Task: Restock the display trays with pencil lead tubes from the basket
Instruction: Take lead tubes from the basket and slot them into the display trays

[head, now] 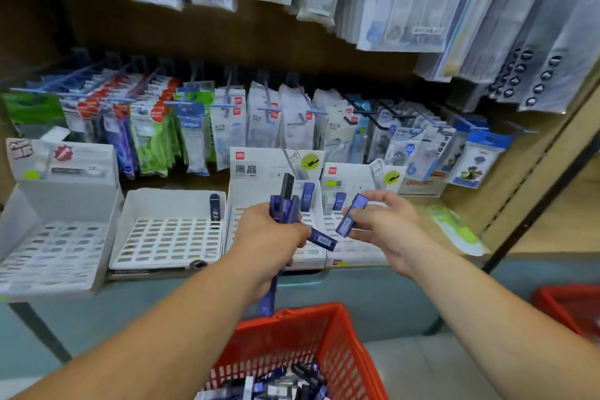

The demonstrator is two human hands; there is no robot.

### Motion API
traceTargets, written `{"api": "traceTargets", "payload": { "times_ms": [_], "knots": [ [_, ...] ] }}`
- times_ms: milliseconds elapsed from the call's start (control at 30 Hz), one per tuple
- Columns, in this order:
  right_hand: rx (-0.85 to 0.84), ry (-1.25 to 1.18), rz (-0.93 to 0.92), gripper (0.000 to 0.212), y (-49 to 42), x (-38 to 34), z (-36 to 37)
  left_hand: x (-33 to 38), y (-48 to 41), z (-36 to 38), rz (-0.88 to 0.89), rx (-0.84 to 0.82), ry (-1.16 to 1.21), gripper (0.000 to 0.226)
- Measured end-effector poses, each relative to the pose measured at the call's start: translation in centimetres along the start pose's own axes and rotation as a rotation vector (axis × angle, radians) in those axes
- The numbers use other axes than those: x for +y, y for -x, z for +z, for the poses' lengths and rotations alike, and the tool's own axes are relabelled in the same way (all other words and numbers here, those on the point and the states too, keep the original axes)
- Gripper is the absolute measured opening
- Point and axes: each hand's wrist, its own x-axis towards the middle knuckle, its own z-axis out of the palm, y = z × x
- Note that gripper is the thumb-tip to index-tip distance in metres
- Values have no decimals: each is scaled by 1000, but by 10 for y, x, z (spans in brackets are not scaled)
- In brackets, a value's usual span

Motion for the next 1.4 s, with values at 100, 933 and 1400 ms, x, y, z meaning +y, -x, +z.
{"api": "traceTargets", "payload": {
  "times_ms": [100,933,1400],
  "knots": [
    [24,112,-54,42,-33,3,-5,-11,-19,11,-17,26,4,11],
    [-270,663,-347,18,-137,22,-24,-29,-73,26,-54,79,21,14],
    [-225,617,-522,41,-146,42,-28,-35,-68,24,-14,124,-8,10]
  ]
}}
